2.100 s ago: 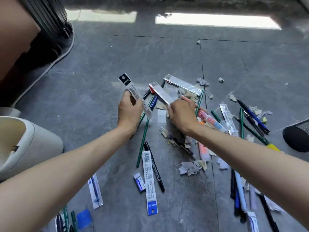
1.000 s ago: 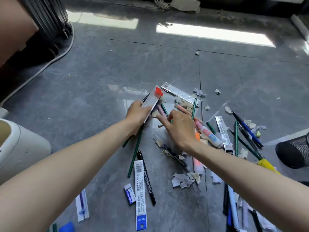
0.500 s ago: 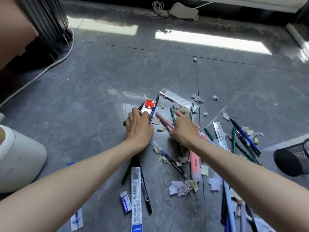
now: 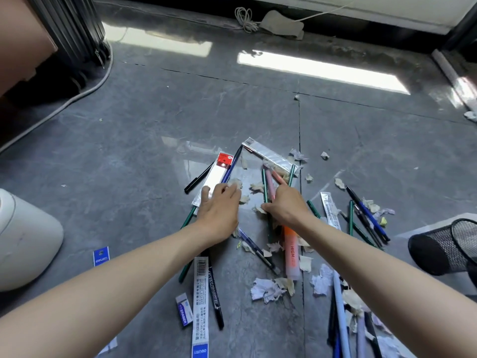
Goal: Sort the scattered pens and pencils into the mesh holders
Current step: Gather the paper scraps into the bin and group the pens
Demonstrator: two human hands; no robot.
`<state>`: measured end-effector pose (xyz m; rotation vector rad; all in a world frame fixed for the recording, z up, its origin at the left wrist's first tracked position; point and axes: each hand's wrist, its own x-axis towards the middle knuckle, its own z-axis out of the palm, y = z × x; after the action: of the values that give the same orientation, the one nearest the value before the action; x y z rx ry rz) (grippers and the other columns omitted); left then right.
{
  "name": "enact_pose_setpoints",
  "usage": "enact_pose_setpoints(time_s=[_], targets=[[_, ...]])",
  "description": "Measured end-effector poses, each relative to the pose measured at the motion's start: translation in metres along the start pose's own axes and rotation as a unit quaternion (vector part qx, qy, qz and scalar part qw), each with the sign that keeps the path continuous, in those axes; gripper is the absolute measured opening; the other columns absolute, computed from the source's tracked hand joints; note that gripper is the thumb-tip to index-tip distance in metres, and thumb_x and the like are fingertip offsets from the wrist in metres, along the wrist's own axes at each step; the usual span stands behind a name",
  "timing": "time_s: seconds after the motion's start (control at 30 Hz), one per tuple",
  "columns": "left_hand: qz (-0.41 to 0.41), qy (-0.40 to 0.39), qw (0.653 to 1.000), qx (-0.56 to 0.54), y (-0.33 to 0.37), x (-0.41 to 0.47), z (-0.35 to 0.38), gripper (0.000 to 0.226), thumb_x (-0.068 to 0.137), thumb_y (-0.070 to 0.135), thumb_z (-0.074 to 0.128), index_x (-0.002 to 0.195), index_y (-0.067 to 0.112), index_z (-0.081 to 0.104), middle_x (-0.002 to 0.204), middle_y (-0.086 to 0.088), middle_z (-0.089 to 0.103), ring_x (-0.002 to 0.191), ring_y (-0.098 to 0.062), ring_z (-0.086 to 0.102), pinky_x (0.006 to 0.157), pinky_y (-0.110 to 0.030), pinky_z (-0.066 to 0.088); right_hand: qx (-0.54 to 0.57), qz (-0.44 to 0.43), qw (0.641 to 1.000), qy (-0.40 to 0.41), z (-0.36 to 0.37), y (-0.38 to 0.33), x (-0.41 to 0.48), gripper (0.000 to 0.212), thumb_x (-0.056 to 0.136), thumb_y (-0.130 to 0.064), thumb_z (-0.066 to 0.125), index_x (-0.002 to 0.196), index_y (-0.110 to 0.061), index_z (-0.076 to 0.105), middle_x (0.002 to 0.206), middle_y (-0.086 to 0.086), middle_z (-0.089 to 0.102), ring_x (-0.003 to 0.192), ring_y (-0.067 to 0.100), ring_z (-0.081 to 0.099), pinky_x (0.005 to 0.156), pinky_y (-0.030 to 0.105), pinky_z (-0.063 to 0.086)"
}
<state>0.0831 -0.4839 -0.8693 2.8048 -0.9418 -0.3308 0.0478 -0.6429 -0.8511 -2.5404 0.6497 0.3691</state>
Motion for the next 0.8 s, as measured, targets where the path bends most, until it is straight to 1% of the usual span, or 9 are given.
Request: enact_pose_setpoints(time_s=[0.07, 0.17, 0.27, 0.37, 0.47, 0.57, 0.63, 0.7, 0.8], targets=[[0.059, -0.02, 0.998, 0.013, 0.001, -0.004, 0.002, 0.06, 0.084, 0.006, 0.045, 0.142, 0.019, 0.034, 0.153, 0.006, 0.024, 0.14, -0.016, 0.016, 0.108, -0.042, 0.005, -0.001, 0.022, 0.999, -0.024, -0.001, -0.002, 0.003, 0.026, 0.079, -0.016, 0.063, 0.066, -0.013, 0.042, 0.082, 0.008, 0.057, 0.083, 0.03, 0.061, 0.074, 0.039, 0.05], [0.121, -0.012, 0.991, -0.058, 0.007, -0.006, 0.003, 0.043, 0.081, 0.004, 0.043, 0.118, 0.022, 0.057, 0.13, 0.006, 0.052, 0.126, -0.014, 0.037, 0.098, -0.032, 0.007, 0.074, 0.044, 0.995, -0.042, 0.003, -0.002, 0.002, 0.026, 0.082, -0.02, 0.063, 0.064, -0.014, 0.044, 0.064, 0.005, 0.049, 0.064, 0.023, 0.053, 0.06, 0.035, 0.044], [0.037, 0.045, 0.99, -0.128, 0.006, -0.002, -0.002, 0.03, 0.09, 0.011, 0.046, 0.114, 0.021, 0.061, 0.12, 0.004, 0.058, 0.118, -0.017, 0.043, 0.098, -0.033, 0.018, 0.18, 0.061, 0.981, -0.048, 0.002, 0.006, 0.001, 0.027, 0.088, -0.024, 0.054, 0.064, -0.013, 0.047, 0.06, 0.007, 0.049, 0.053, 0.022, 0.048, 0.054, 0.032, 0.038], [-0.037, 0.041, 0.975, -0.214, 0.001, 0.001, -0.008, 0.026, 0.093, 0.012, 0.046, 0.111, 0.016, 0.064, 0.118, -0.001, 0.057, 0.113, -0.02, 0.046, 0.097, -0.034, 0.035, 0.258, 0.034, 0.964, -0.064, -0.007, 0.008, -0.008, 0.032, 0.095, -0.026, 0.041, 0.066, -0.015, 0.044, 0.049, -0.001, 0.041, 0.037, 0.012, 0.035, 0.039, 0.021, 0.027], [-0.096, -0.013, 0.899, -0.427, 0.009, -0.002, -0.017, 0.014, 0.094, 0.02, 0.051, 0.096, 0.016, 0.064, 0.094, 0.001, 0.061, 0.081, -0.015, 0.055, 0.074, -0.028, 0.044, 0.352, 0.012, 0.932, -0.082, -0.014, 0.004, -0.022, 0.02, 0.097, -0.021, 0.042, 0.079, -0.012, 0.045, 0.045, -0.001, 0.047, 0.03, 0.008, 0.034, 0.032, 0.016, 0.024], [-0.16, -0.086, 0.81, -0.557, 0.022, -0.006, -0.024, 0.027, 0.093, 0.039, 0.054, 0.086, 0.015, 0.062, 0.077, -0.001, 0.059, 0.059, -0.012, 0.051, 0.052, -0.025, 0.038, 0.334, -0.058, 0.937, -0.088, -0.009, -0.006, -0.04, 0.007, 0.094, -0.014, 0.052, 0.098, -0.009, 0.048, 0.066, 0.001, 0.054, 0.042, 0.003, 0.046, 0.037, 0.015, 0.035], [-0.183, -0.11, 0.781, -0.587, 0.026, -0.009, -0.027, 0.035, 0.09, 0.046, 0.056, 0.077, 0.014, 0.063, 0.063, 0.0, 0.054, 0.05, -0.011, 0.044, 0.046, -0.022, 0.031, 0.232, -0.135, 0.961, -0.062, -0.001, -0.015, -0.051, 0.012, 0.089, -0.012, 0.056, 0.098, -0.014, 0.048, 0.074, -0.004, 0.054, 0.053, 0.0, 0.049, 0.047, 0.016, 0.039], [-0.193, -0.128, 0.763, -0.603, 0.023, -0.014, -0.03, 0.035, 0.092, 0.043, 0.055, 0.072, 0.014, 0.06, 0.05, 0.001, 0.049, 0.04, -0.01, 0.037, 0.042, -0.018, 0.026, 0.177, -0.18, 0.965, -0.067, 0.006, -0.022, -0.06, 0.017, 0.088, -0.017, 0.06, 0.099, -0.015, 0.047, 0.074, -0.007, 0.055, 0.059, 0.003, 0.05, 0.053, 0.017, 0.041], [-0.226, -0.103, 0.762, -0.599, 0.007, -0.021, -0.036, 0.028, 0.095, 0.032, 0.051, 0.078, 0.013, 0.06, 0.052, 0.0, 0.05, 0.037, -0.008, 0.037, 0.038, -0.016, 0.026, 0.249, -0.163, 0.945, -0.134, 0.005, -0.026, -0.07, 0.034, 0.088, -0.037, 0.063, 0.109, -0.017, 0.046, 0.075, 0.0, 0.062, 0.058, 0.01, 0.058, 0.047, 0.017, 0.043]])
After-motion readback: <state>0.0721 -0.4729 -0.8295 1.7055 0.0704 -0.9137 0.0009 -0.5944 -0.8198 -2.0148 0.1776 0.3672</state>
